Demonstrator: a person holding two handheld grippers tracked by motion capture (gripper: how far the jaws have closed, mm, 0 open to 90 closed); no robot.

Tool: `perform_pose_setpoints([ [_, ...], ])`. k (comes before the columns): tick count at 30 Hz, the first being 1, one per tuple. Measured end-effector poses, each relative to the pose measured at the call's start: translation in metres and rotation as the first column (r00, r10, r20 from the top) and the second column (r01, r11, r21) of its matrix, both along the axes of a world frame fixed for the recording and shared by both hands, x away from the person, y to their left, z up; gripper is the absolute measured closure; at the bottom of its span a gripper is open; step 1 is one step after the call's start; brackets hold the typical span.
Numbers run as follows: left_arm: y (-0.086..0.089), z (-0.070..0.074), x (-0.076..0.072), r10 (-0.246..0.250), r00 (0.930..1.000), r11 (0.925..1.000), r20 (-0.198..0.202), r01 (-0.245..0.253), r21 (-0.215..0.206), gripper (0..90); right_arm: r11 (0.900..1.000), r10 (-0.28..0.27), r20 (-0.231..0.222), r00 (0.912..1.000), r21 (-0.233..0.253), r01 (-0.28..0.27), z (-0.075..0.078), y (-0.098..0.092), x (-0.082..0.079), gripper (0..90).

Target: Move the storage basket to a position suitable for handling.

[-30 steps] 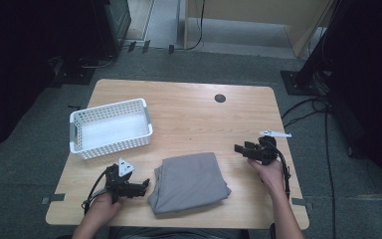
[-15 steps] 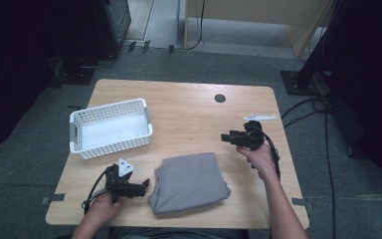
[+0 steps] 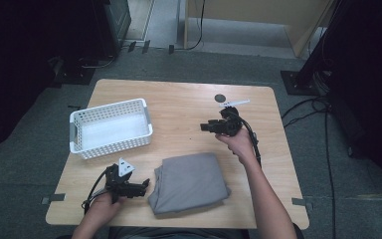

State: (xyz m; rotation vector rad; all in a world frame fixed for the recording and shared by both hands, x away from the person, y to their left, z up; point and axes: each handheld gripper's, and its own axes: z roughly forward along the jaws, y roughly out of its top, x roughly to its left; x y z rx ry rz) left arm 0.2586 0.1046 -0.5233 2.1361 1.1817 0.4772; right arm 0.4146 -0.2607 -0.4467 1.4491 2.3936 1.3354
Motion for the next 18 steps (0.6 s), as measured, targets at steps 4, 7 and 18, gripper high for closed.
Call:
perform_pose_setpoints([
  [4,0.000,0.000,0.000,-0.003,1.0000,1.0000,-0.002,0.003,0.004,0.0,1.000,-0.012,0.027,0.9996,0.019,0.011,0.000,0.011,0.006,53.5],
  [7,0.000,0.000,0.000,-0.001,1.0000,1.0000,-0.001,0.001,0.001,0.0,1.000,-0.001,0.000,1.0000,0.010,0.001,0.000,0.018,0.012,53.8],
  [18,0.000,0.000,0.000,-0.001,1.0000,1.0000,-0.001,0.001,0.001,0.0,0.999,0.054,0.014,0.9984,-0.004,-0.054,0.007,0.061,0.031,56.9],
])
